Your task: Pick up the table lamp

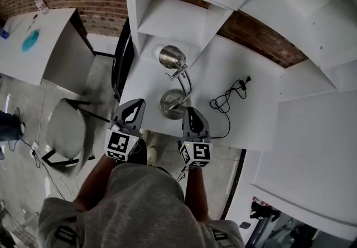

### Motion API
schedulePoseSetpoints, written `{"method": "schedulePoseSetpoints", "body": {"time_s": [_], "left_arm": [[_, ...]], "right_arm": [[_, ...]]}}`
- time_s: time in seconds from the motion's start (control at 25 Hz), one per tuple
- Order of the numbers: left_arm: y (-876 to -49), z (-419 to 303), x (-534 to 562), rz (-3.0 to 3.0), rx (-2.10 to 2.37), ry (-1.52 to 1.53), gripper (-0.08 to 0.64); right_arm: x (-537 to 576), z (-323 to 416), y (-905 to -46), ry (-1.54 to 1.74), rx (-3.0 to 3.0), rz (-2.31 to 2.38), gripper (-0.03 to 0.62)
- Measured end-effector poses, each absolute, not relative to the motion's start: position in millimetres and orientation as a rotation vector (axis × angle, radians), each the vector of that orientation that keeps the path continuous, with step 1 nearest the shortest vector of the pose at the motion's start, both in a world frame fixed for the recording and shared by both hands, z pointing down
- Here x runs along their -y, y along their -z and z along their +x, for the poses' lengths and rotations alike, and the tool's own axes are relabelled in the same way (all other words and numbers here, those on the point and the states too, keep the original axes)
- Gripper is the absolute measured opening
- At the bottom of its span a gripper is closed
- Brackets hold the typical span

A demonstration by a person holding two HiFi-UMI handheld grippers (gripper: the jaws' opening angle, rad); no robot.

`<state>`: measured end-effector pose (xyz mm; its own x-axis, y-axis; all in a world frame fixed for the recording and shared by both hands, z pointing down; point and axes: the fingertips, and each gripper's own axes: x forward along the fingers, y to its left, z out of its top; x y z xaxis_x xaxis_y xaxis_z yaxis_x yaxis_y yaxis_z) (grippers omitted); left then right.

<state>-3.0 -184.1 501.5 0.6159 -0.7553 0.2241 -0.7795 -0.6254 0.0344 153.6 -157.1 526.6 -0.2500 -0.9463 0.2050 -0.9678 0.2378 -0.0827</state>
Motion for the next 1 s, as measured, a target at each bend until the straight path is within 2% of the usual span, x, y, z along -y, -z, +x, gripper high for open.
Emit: {"method": "schedulePoseSetpoints", "body": {"time_s": [0.08, 0.16, 0.48, 1.0], "left_arm": [[-503, -5, 188, 2.703, 1.297, -0.285, 0.003], [-509, -10, 191, 2.695, 1.305, -0.3, 0.003], [-514, -13, 201, 2.682, 1.295, -0.313, 0.003], [-523, -26, 218, 2.654, 1.314, -0.335, 0.003]], "right_arm": [[161, 153, -531, -0.302, 2.377, 1.846, 0.037], [165, 152, -536, -0.321, 2.382, 1.835, 0.096], [180, 150, -549, -0.337, 2.351, 1.823, 0.165], [204, 147, -558, -0.363, 2.351, 1.811, 0.175]]}}
